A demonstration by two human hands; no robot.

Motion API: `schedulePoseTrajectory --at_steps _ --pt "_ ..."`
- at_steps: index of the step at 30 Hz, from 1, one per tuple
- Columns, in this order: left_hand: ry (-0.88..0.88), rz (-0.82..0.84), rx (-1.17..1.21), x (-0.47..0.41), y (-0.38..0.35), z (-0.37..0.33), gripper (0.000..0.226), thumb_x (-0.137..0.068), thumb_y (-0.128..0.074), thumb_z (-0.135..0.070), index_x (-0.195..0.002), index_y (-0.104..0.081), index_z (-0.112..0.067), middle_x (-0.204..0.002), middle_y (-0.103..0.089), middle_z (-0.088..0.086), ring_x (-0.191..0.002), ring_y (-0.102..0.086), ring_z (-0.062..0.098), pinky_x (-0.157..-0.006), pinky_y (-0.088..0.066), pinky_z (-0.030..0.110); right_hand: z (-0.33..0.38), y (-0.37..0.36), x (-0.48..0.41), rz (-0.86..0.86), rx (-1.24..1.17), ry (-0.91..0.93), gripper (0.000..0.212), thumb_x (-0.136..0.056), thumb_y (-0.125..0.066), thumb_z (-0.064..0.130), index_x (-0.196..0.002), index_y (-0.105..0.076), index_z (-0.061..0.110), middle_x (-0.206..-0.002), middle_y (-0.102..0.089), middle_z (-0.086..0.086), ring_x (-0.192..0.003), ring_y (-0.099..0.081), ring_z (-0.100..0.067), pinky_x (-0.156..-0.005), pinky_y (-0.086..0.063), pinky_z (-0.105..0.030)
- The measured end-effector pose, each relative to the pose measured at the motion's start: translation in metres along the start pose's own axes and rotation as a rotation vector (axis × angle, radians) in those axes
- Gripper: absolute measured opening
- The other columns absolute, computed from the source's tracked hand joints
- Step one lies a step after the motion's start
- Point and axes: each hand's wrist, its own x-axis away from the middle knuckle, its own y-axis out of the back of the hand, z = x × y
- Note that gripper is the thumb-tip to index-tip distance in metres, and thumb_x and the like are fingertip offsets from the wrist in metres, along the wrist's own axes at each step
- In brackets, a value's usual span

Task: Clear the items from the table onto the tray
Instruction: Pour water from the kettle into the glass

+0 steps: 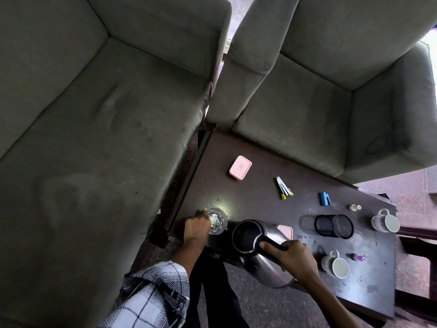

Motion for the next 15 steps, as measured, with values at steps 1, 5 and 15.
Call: schedulePoseTrajectory --at_steps 1,5,15 --pt "-0.001 0.0 -0.003 0.0002 0.0004 -0.0001 0.047 -0.096 -0.028 0.0 -0.143 -0.024 0.0 -0.123 -0.062 0.01 -0.11 -0.063 0.025 -0.085 -0.049 0.033 0.0003 0.0004 0.0001 0.002 0.003 0.002 0.066 -0.066 -0.058 0.074 -0.05 -0.058 0.01 -0.044 -0.058 -0.001 -0.06 -0.066 -0.019 -0.06 -0.051 -0.031" --pt "-0.003 0.001 -0.001 0.0015 0.0011 -0.0003 0.049 -0.096 -0.027 0.001 -0.144 -0.02 0.0 -0.123 -0.063 0.009 -0.11 -0.063 0.024 -0.086 -0.049 0.033 0.0011 0.0013 0.0006 0.007 0.027 0.01 0.065 -0.067 -0.056 0.074 -0.045 -0.054 0.013 -0.041 -0.056 0.001 -0.057 -0.065 -0.016 -0.062 -0.053 -0.031" --pt "0.003 0.012 0.007 0.0016 0.0029 -0.0007 0.049 -0.096 -0.026 0.001 -0.145 -0.019 0.0 -0.125 -0.061 0.01 -0.111 -0.062 0.024 -0.086 -0.049 0.034 0.0002 -0.0014 0.0009 -0.005 0.011 0.0 0.069 -0.064 -0.056 0.076 -0.051 -0.059 0.009 -0.05 -0.064 -0.004 -0.058 -0.065 -0.017 -0.063 -0.054 -0.032"
